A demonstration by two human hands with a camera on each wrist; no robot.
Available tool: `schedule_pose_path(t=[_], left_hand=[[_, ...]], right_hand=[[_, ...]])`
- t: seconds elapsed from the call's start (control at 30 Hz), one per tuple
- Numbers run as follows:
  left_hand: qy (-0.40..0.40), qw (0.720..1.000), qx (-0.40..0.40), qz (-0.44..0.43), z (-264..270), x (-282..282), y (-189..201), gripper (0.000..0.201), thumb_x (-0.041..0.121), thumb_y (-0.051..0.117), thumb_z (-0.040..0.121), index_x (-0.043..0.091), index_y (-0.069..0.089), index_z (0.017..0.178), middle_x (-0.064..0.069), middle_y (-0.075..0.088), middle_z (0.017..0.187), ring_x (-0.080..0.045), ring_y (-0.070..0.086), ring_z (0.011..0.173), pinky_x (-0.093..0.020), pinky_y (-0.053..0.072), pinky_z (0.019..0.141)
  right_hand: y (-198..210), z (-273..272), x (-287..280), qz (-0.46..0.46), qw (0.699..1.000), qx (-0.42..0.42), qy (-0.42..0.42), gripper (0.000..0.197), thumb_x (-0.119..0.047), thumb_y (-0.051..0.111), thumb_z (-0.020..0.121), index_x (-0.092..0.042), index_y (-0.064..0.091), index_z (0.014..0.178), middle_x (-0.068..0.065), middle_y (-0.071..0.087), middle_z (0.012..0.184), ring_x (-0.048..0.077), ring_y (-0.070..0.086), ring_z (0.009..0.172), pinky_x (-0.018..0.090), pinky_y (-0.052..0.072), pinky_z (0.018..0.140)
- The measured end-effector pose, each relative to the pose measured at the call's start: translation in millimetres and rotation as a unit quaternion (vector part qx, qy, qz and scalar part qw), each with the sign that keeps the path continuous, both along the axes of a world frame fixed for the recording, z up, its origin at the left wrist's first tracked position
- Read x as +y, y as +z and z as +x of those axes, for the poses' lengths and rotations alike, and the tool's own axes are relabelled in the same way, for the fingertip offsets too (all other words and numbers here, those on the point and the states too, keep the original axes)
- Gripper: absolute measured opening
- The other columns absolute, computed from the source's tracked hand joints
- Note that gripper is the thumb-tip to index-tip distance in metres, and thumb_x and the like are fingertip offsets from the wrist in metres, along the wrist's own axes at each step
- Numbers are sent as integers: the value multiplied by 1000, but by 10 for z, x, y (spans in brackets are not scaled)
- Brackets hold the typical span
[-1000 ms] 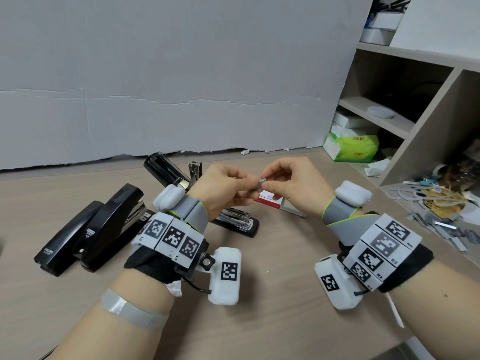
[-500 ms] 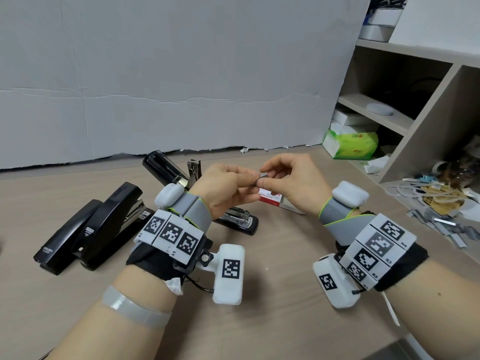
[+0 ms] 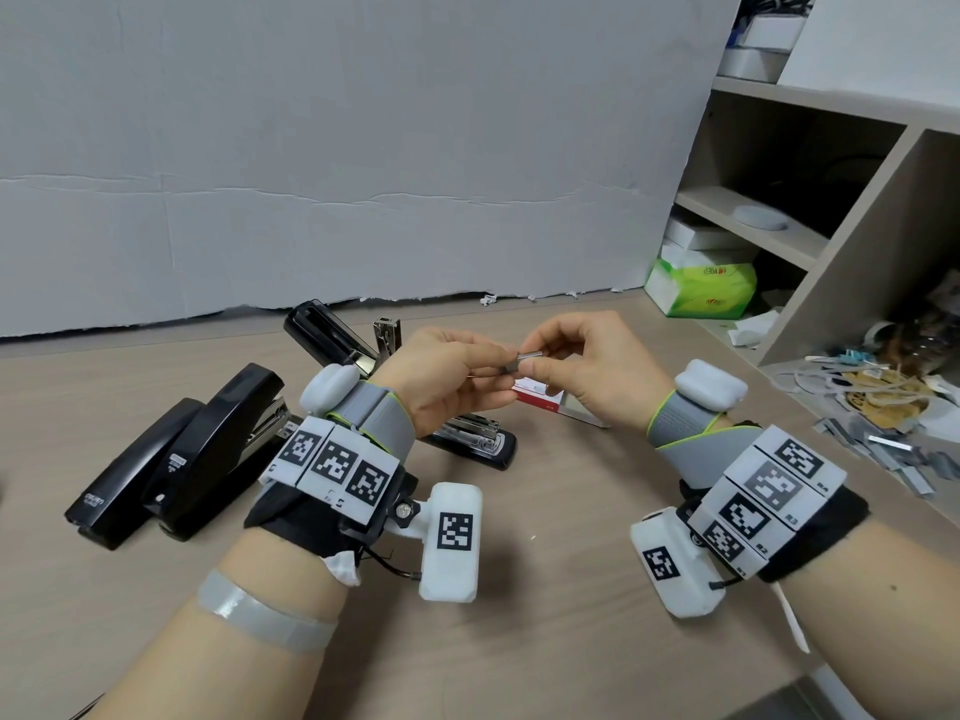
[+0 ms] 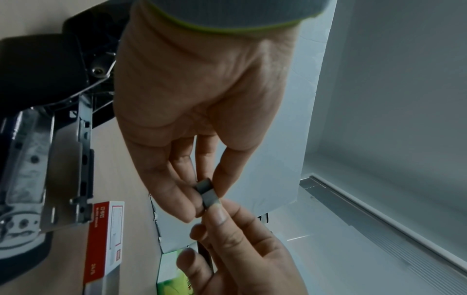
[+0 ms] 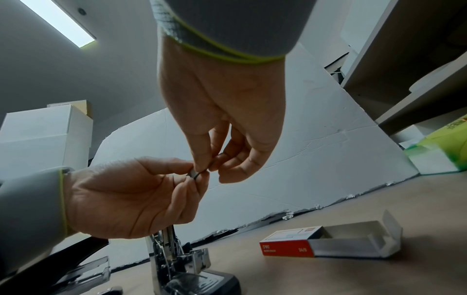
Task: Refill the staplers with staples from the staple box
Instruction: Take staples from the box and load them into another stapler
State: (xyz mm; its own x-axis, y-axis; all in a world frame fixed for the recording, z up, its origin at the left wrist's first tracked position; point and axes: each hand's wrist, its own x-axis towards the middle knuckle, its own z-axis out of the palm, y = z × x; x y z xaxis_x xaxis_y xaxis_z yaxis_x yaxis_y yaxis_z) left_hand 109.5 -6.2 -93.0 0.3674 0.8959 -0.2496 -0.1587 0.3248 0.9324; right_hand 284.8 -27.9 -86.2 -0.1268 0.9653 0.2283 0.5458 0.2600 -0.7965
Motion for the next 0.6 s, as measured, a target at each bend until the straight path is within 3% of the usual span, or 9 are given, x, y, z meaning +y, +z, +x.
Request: schedule_pose_path(t=[0.17, 0.33, 0.47, 0.6], left_hand=[[12, 1000, -13, -6, -15, -7, 13, 13, -1, 65, 87, -7, 64, 99, -16, 72, 75, -15, 68, 55, -30, 62, 65], [32, 999, -26, -17, -20, -9, 32, 10, -1, 65, 86, -6, 65, 95, -16, 70, 72, -16, 68, 55, -30, 62, 65], [36, 999, -23, -22, -9, -26, 50, 9, 1, 64, 88, -5, 65, 95, -13, 71, 65, -17, 68, 54, -30, 62, 63], [46, 998, -27, -26, -15, -42, 61, 11, 0, 64, 88, -6, 64, 96, -13, 70, 62, -18, 69, 55, -30, 61, 60]], right_hand=[[-25, 42, 28, 14, 999, 10, -26, 19, -8, 78, 79, -23, 67, 80, 0, 66, 74, 8, 59, 61, 30, 57, 63], [0, 66, 0, 46, 999, -11, -25, 21, -8, 76, 80, -27, 68, 79, 10, 69, 80, 11, 59, 66, 26, 55, 64], [-20, 44, -14, 78, 993, -77, -37, 12, -14, 78, 77, -23, 71, 83, -5, 66, 70, 9, 56, 62, 25, 50, 65], [-34, 34, -29, 110, 983, -132, -59, 9, -20, 77, 77, -21, 73, 85, -10, 64, 68, 7, 57, 60, 19, 46, 66]])
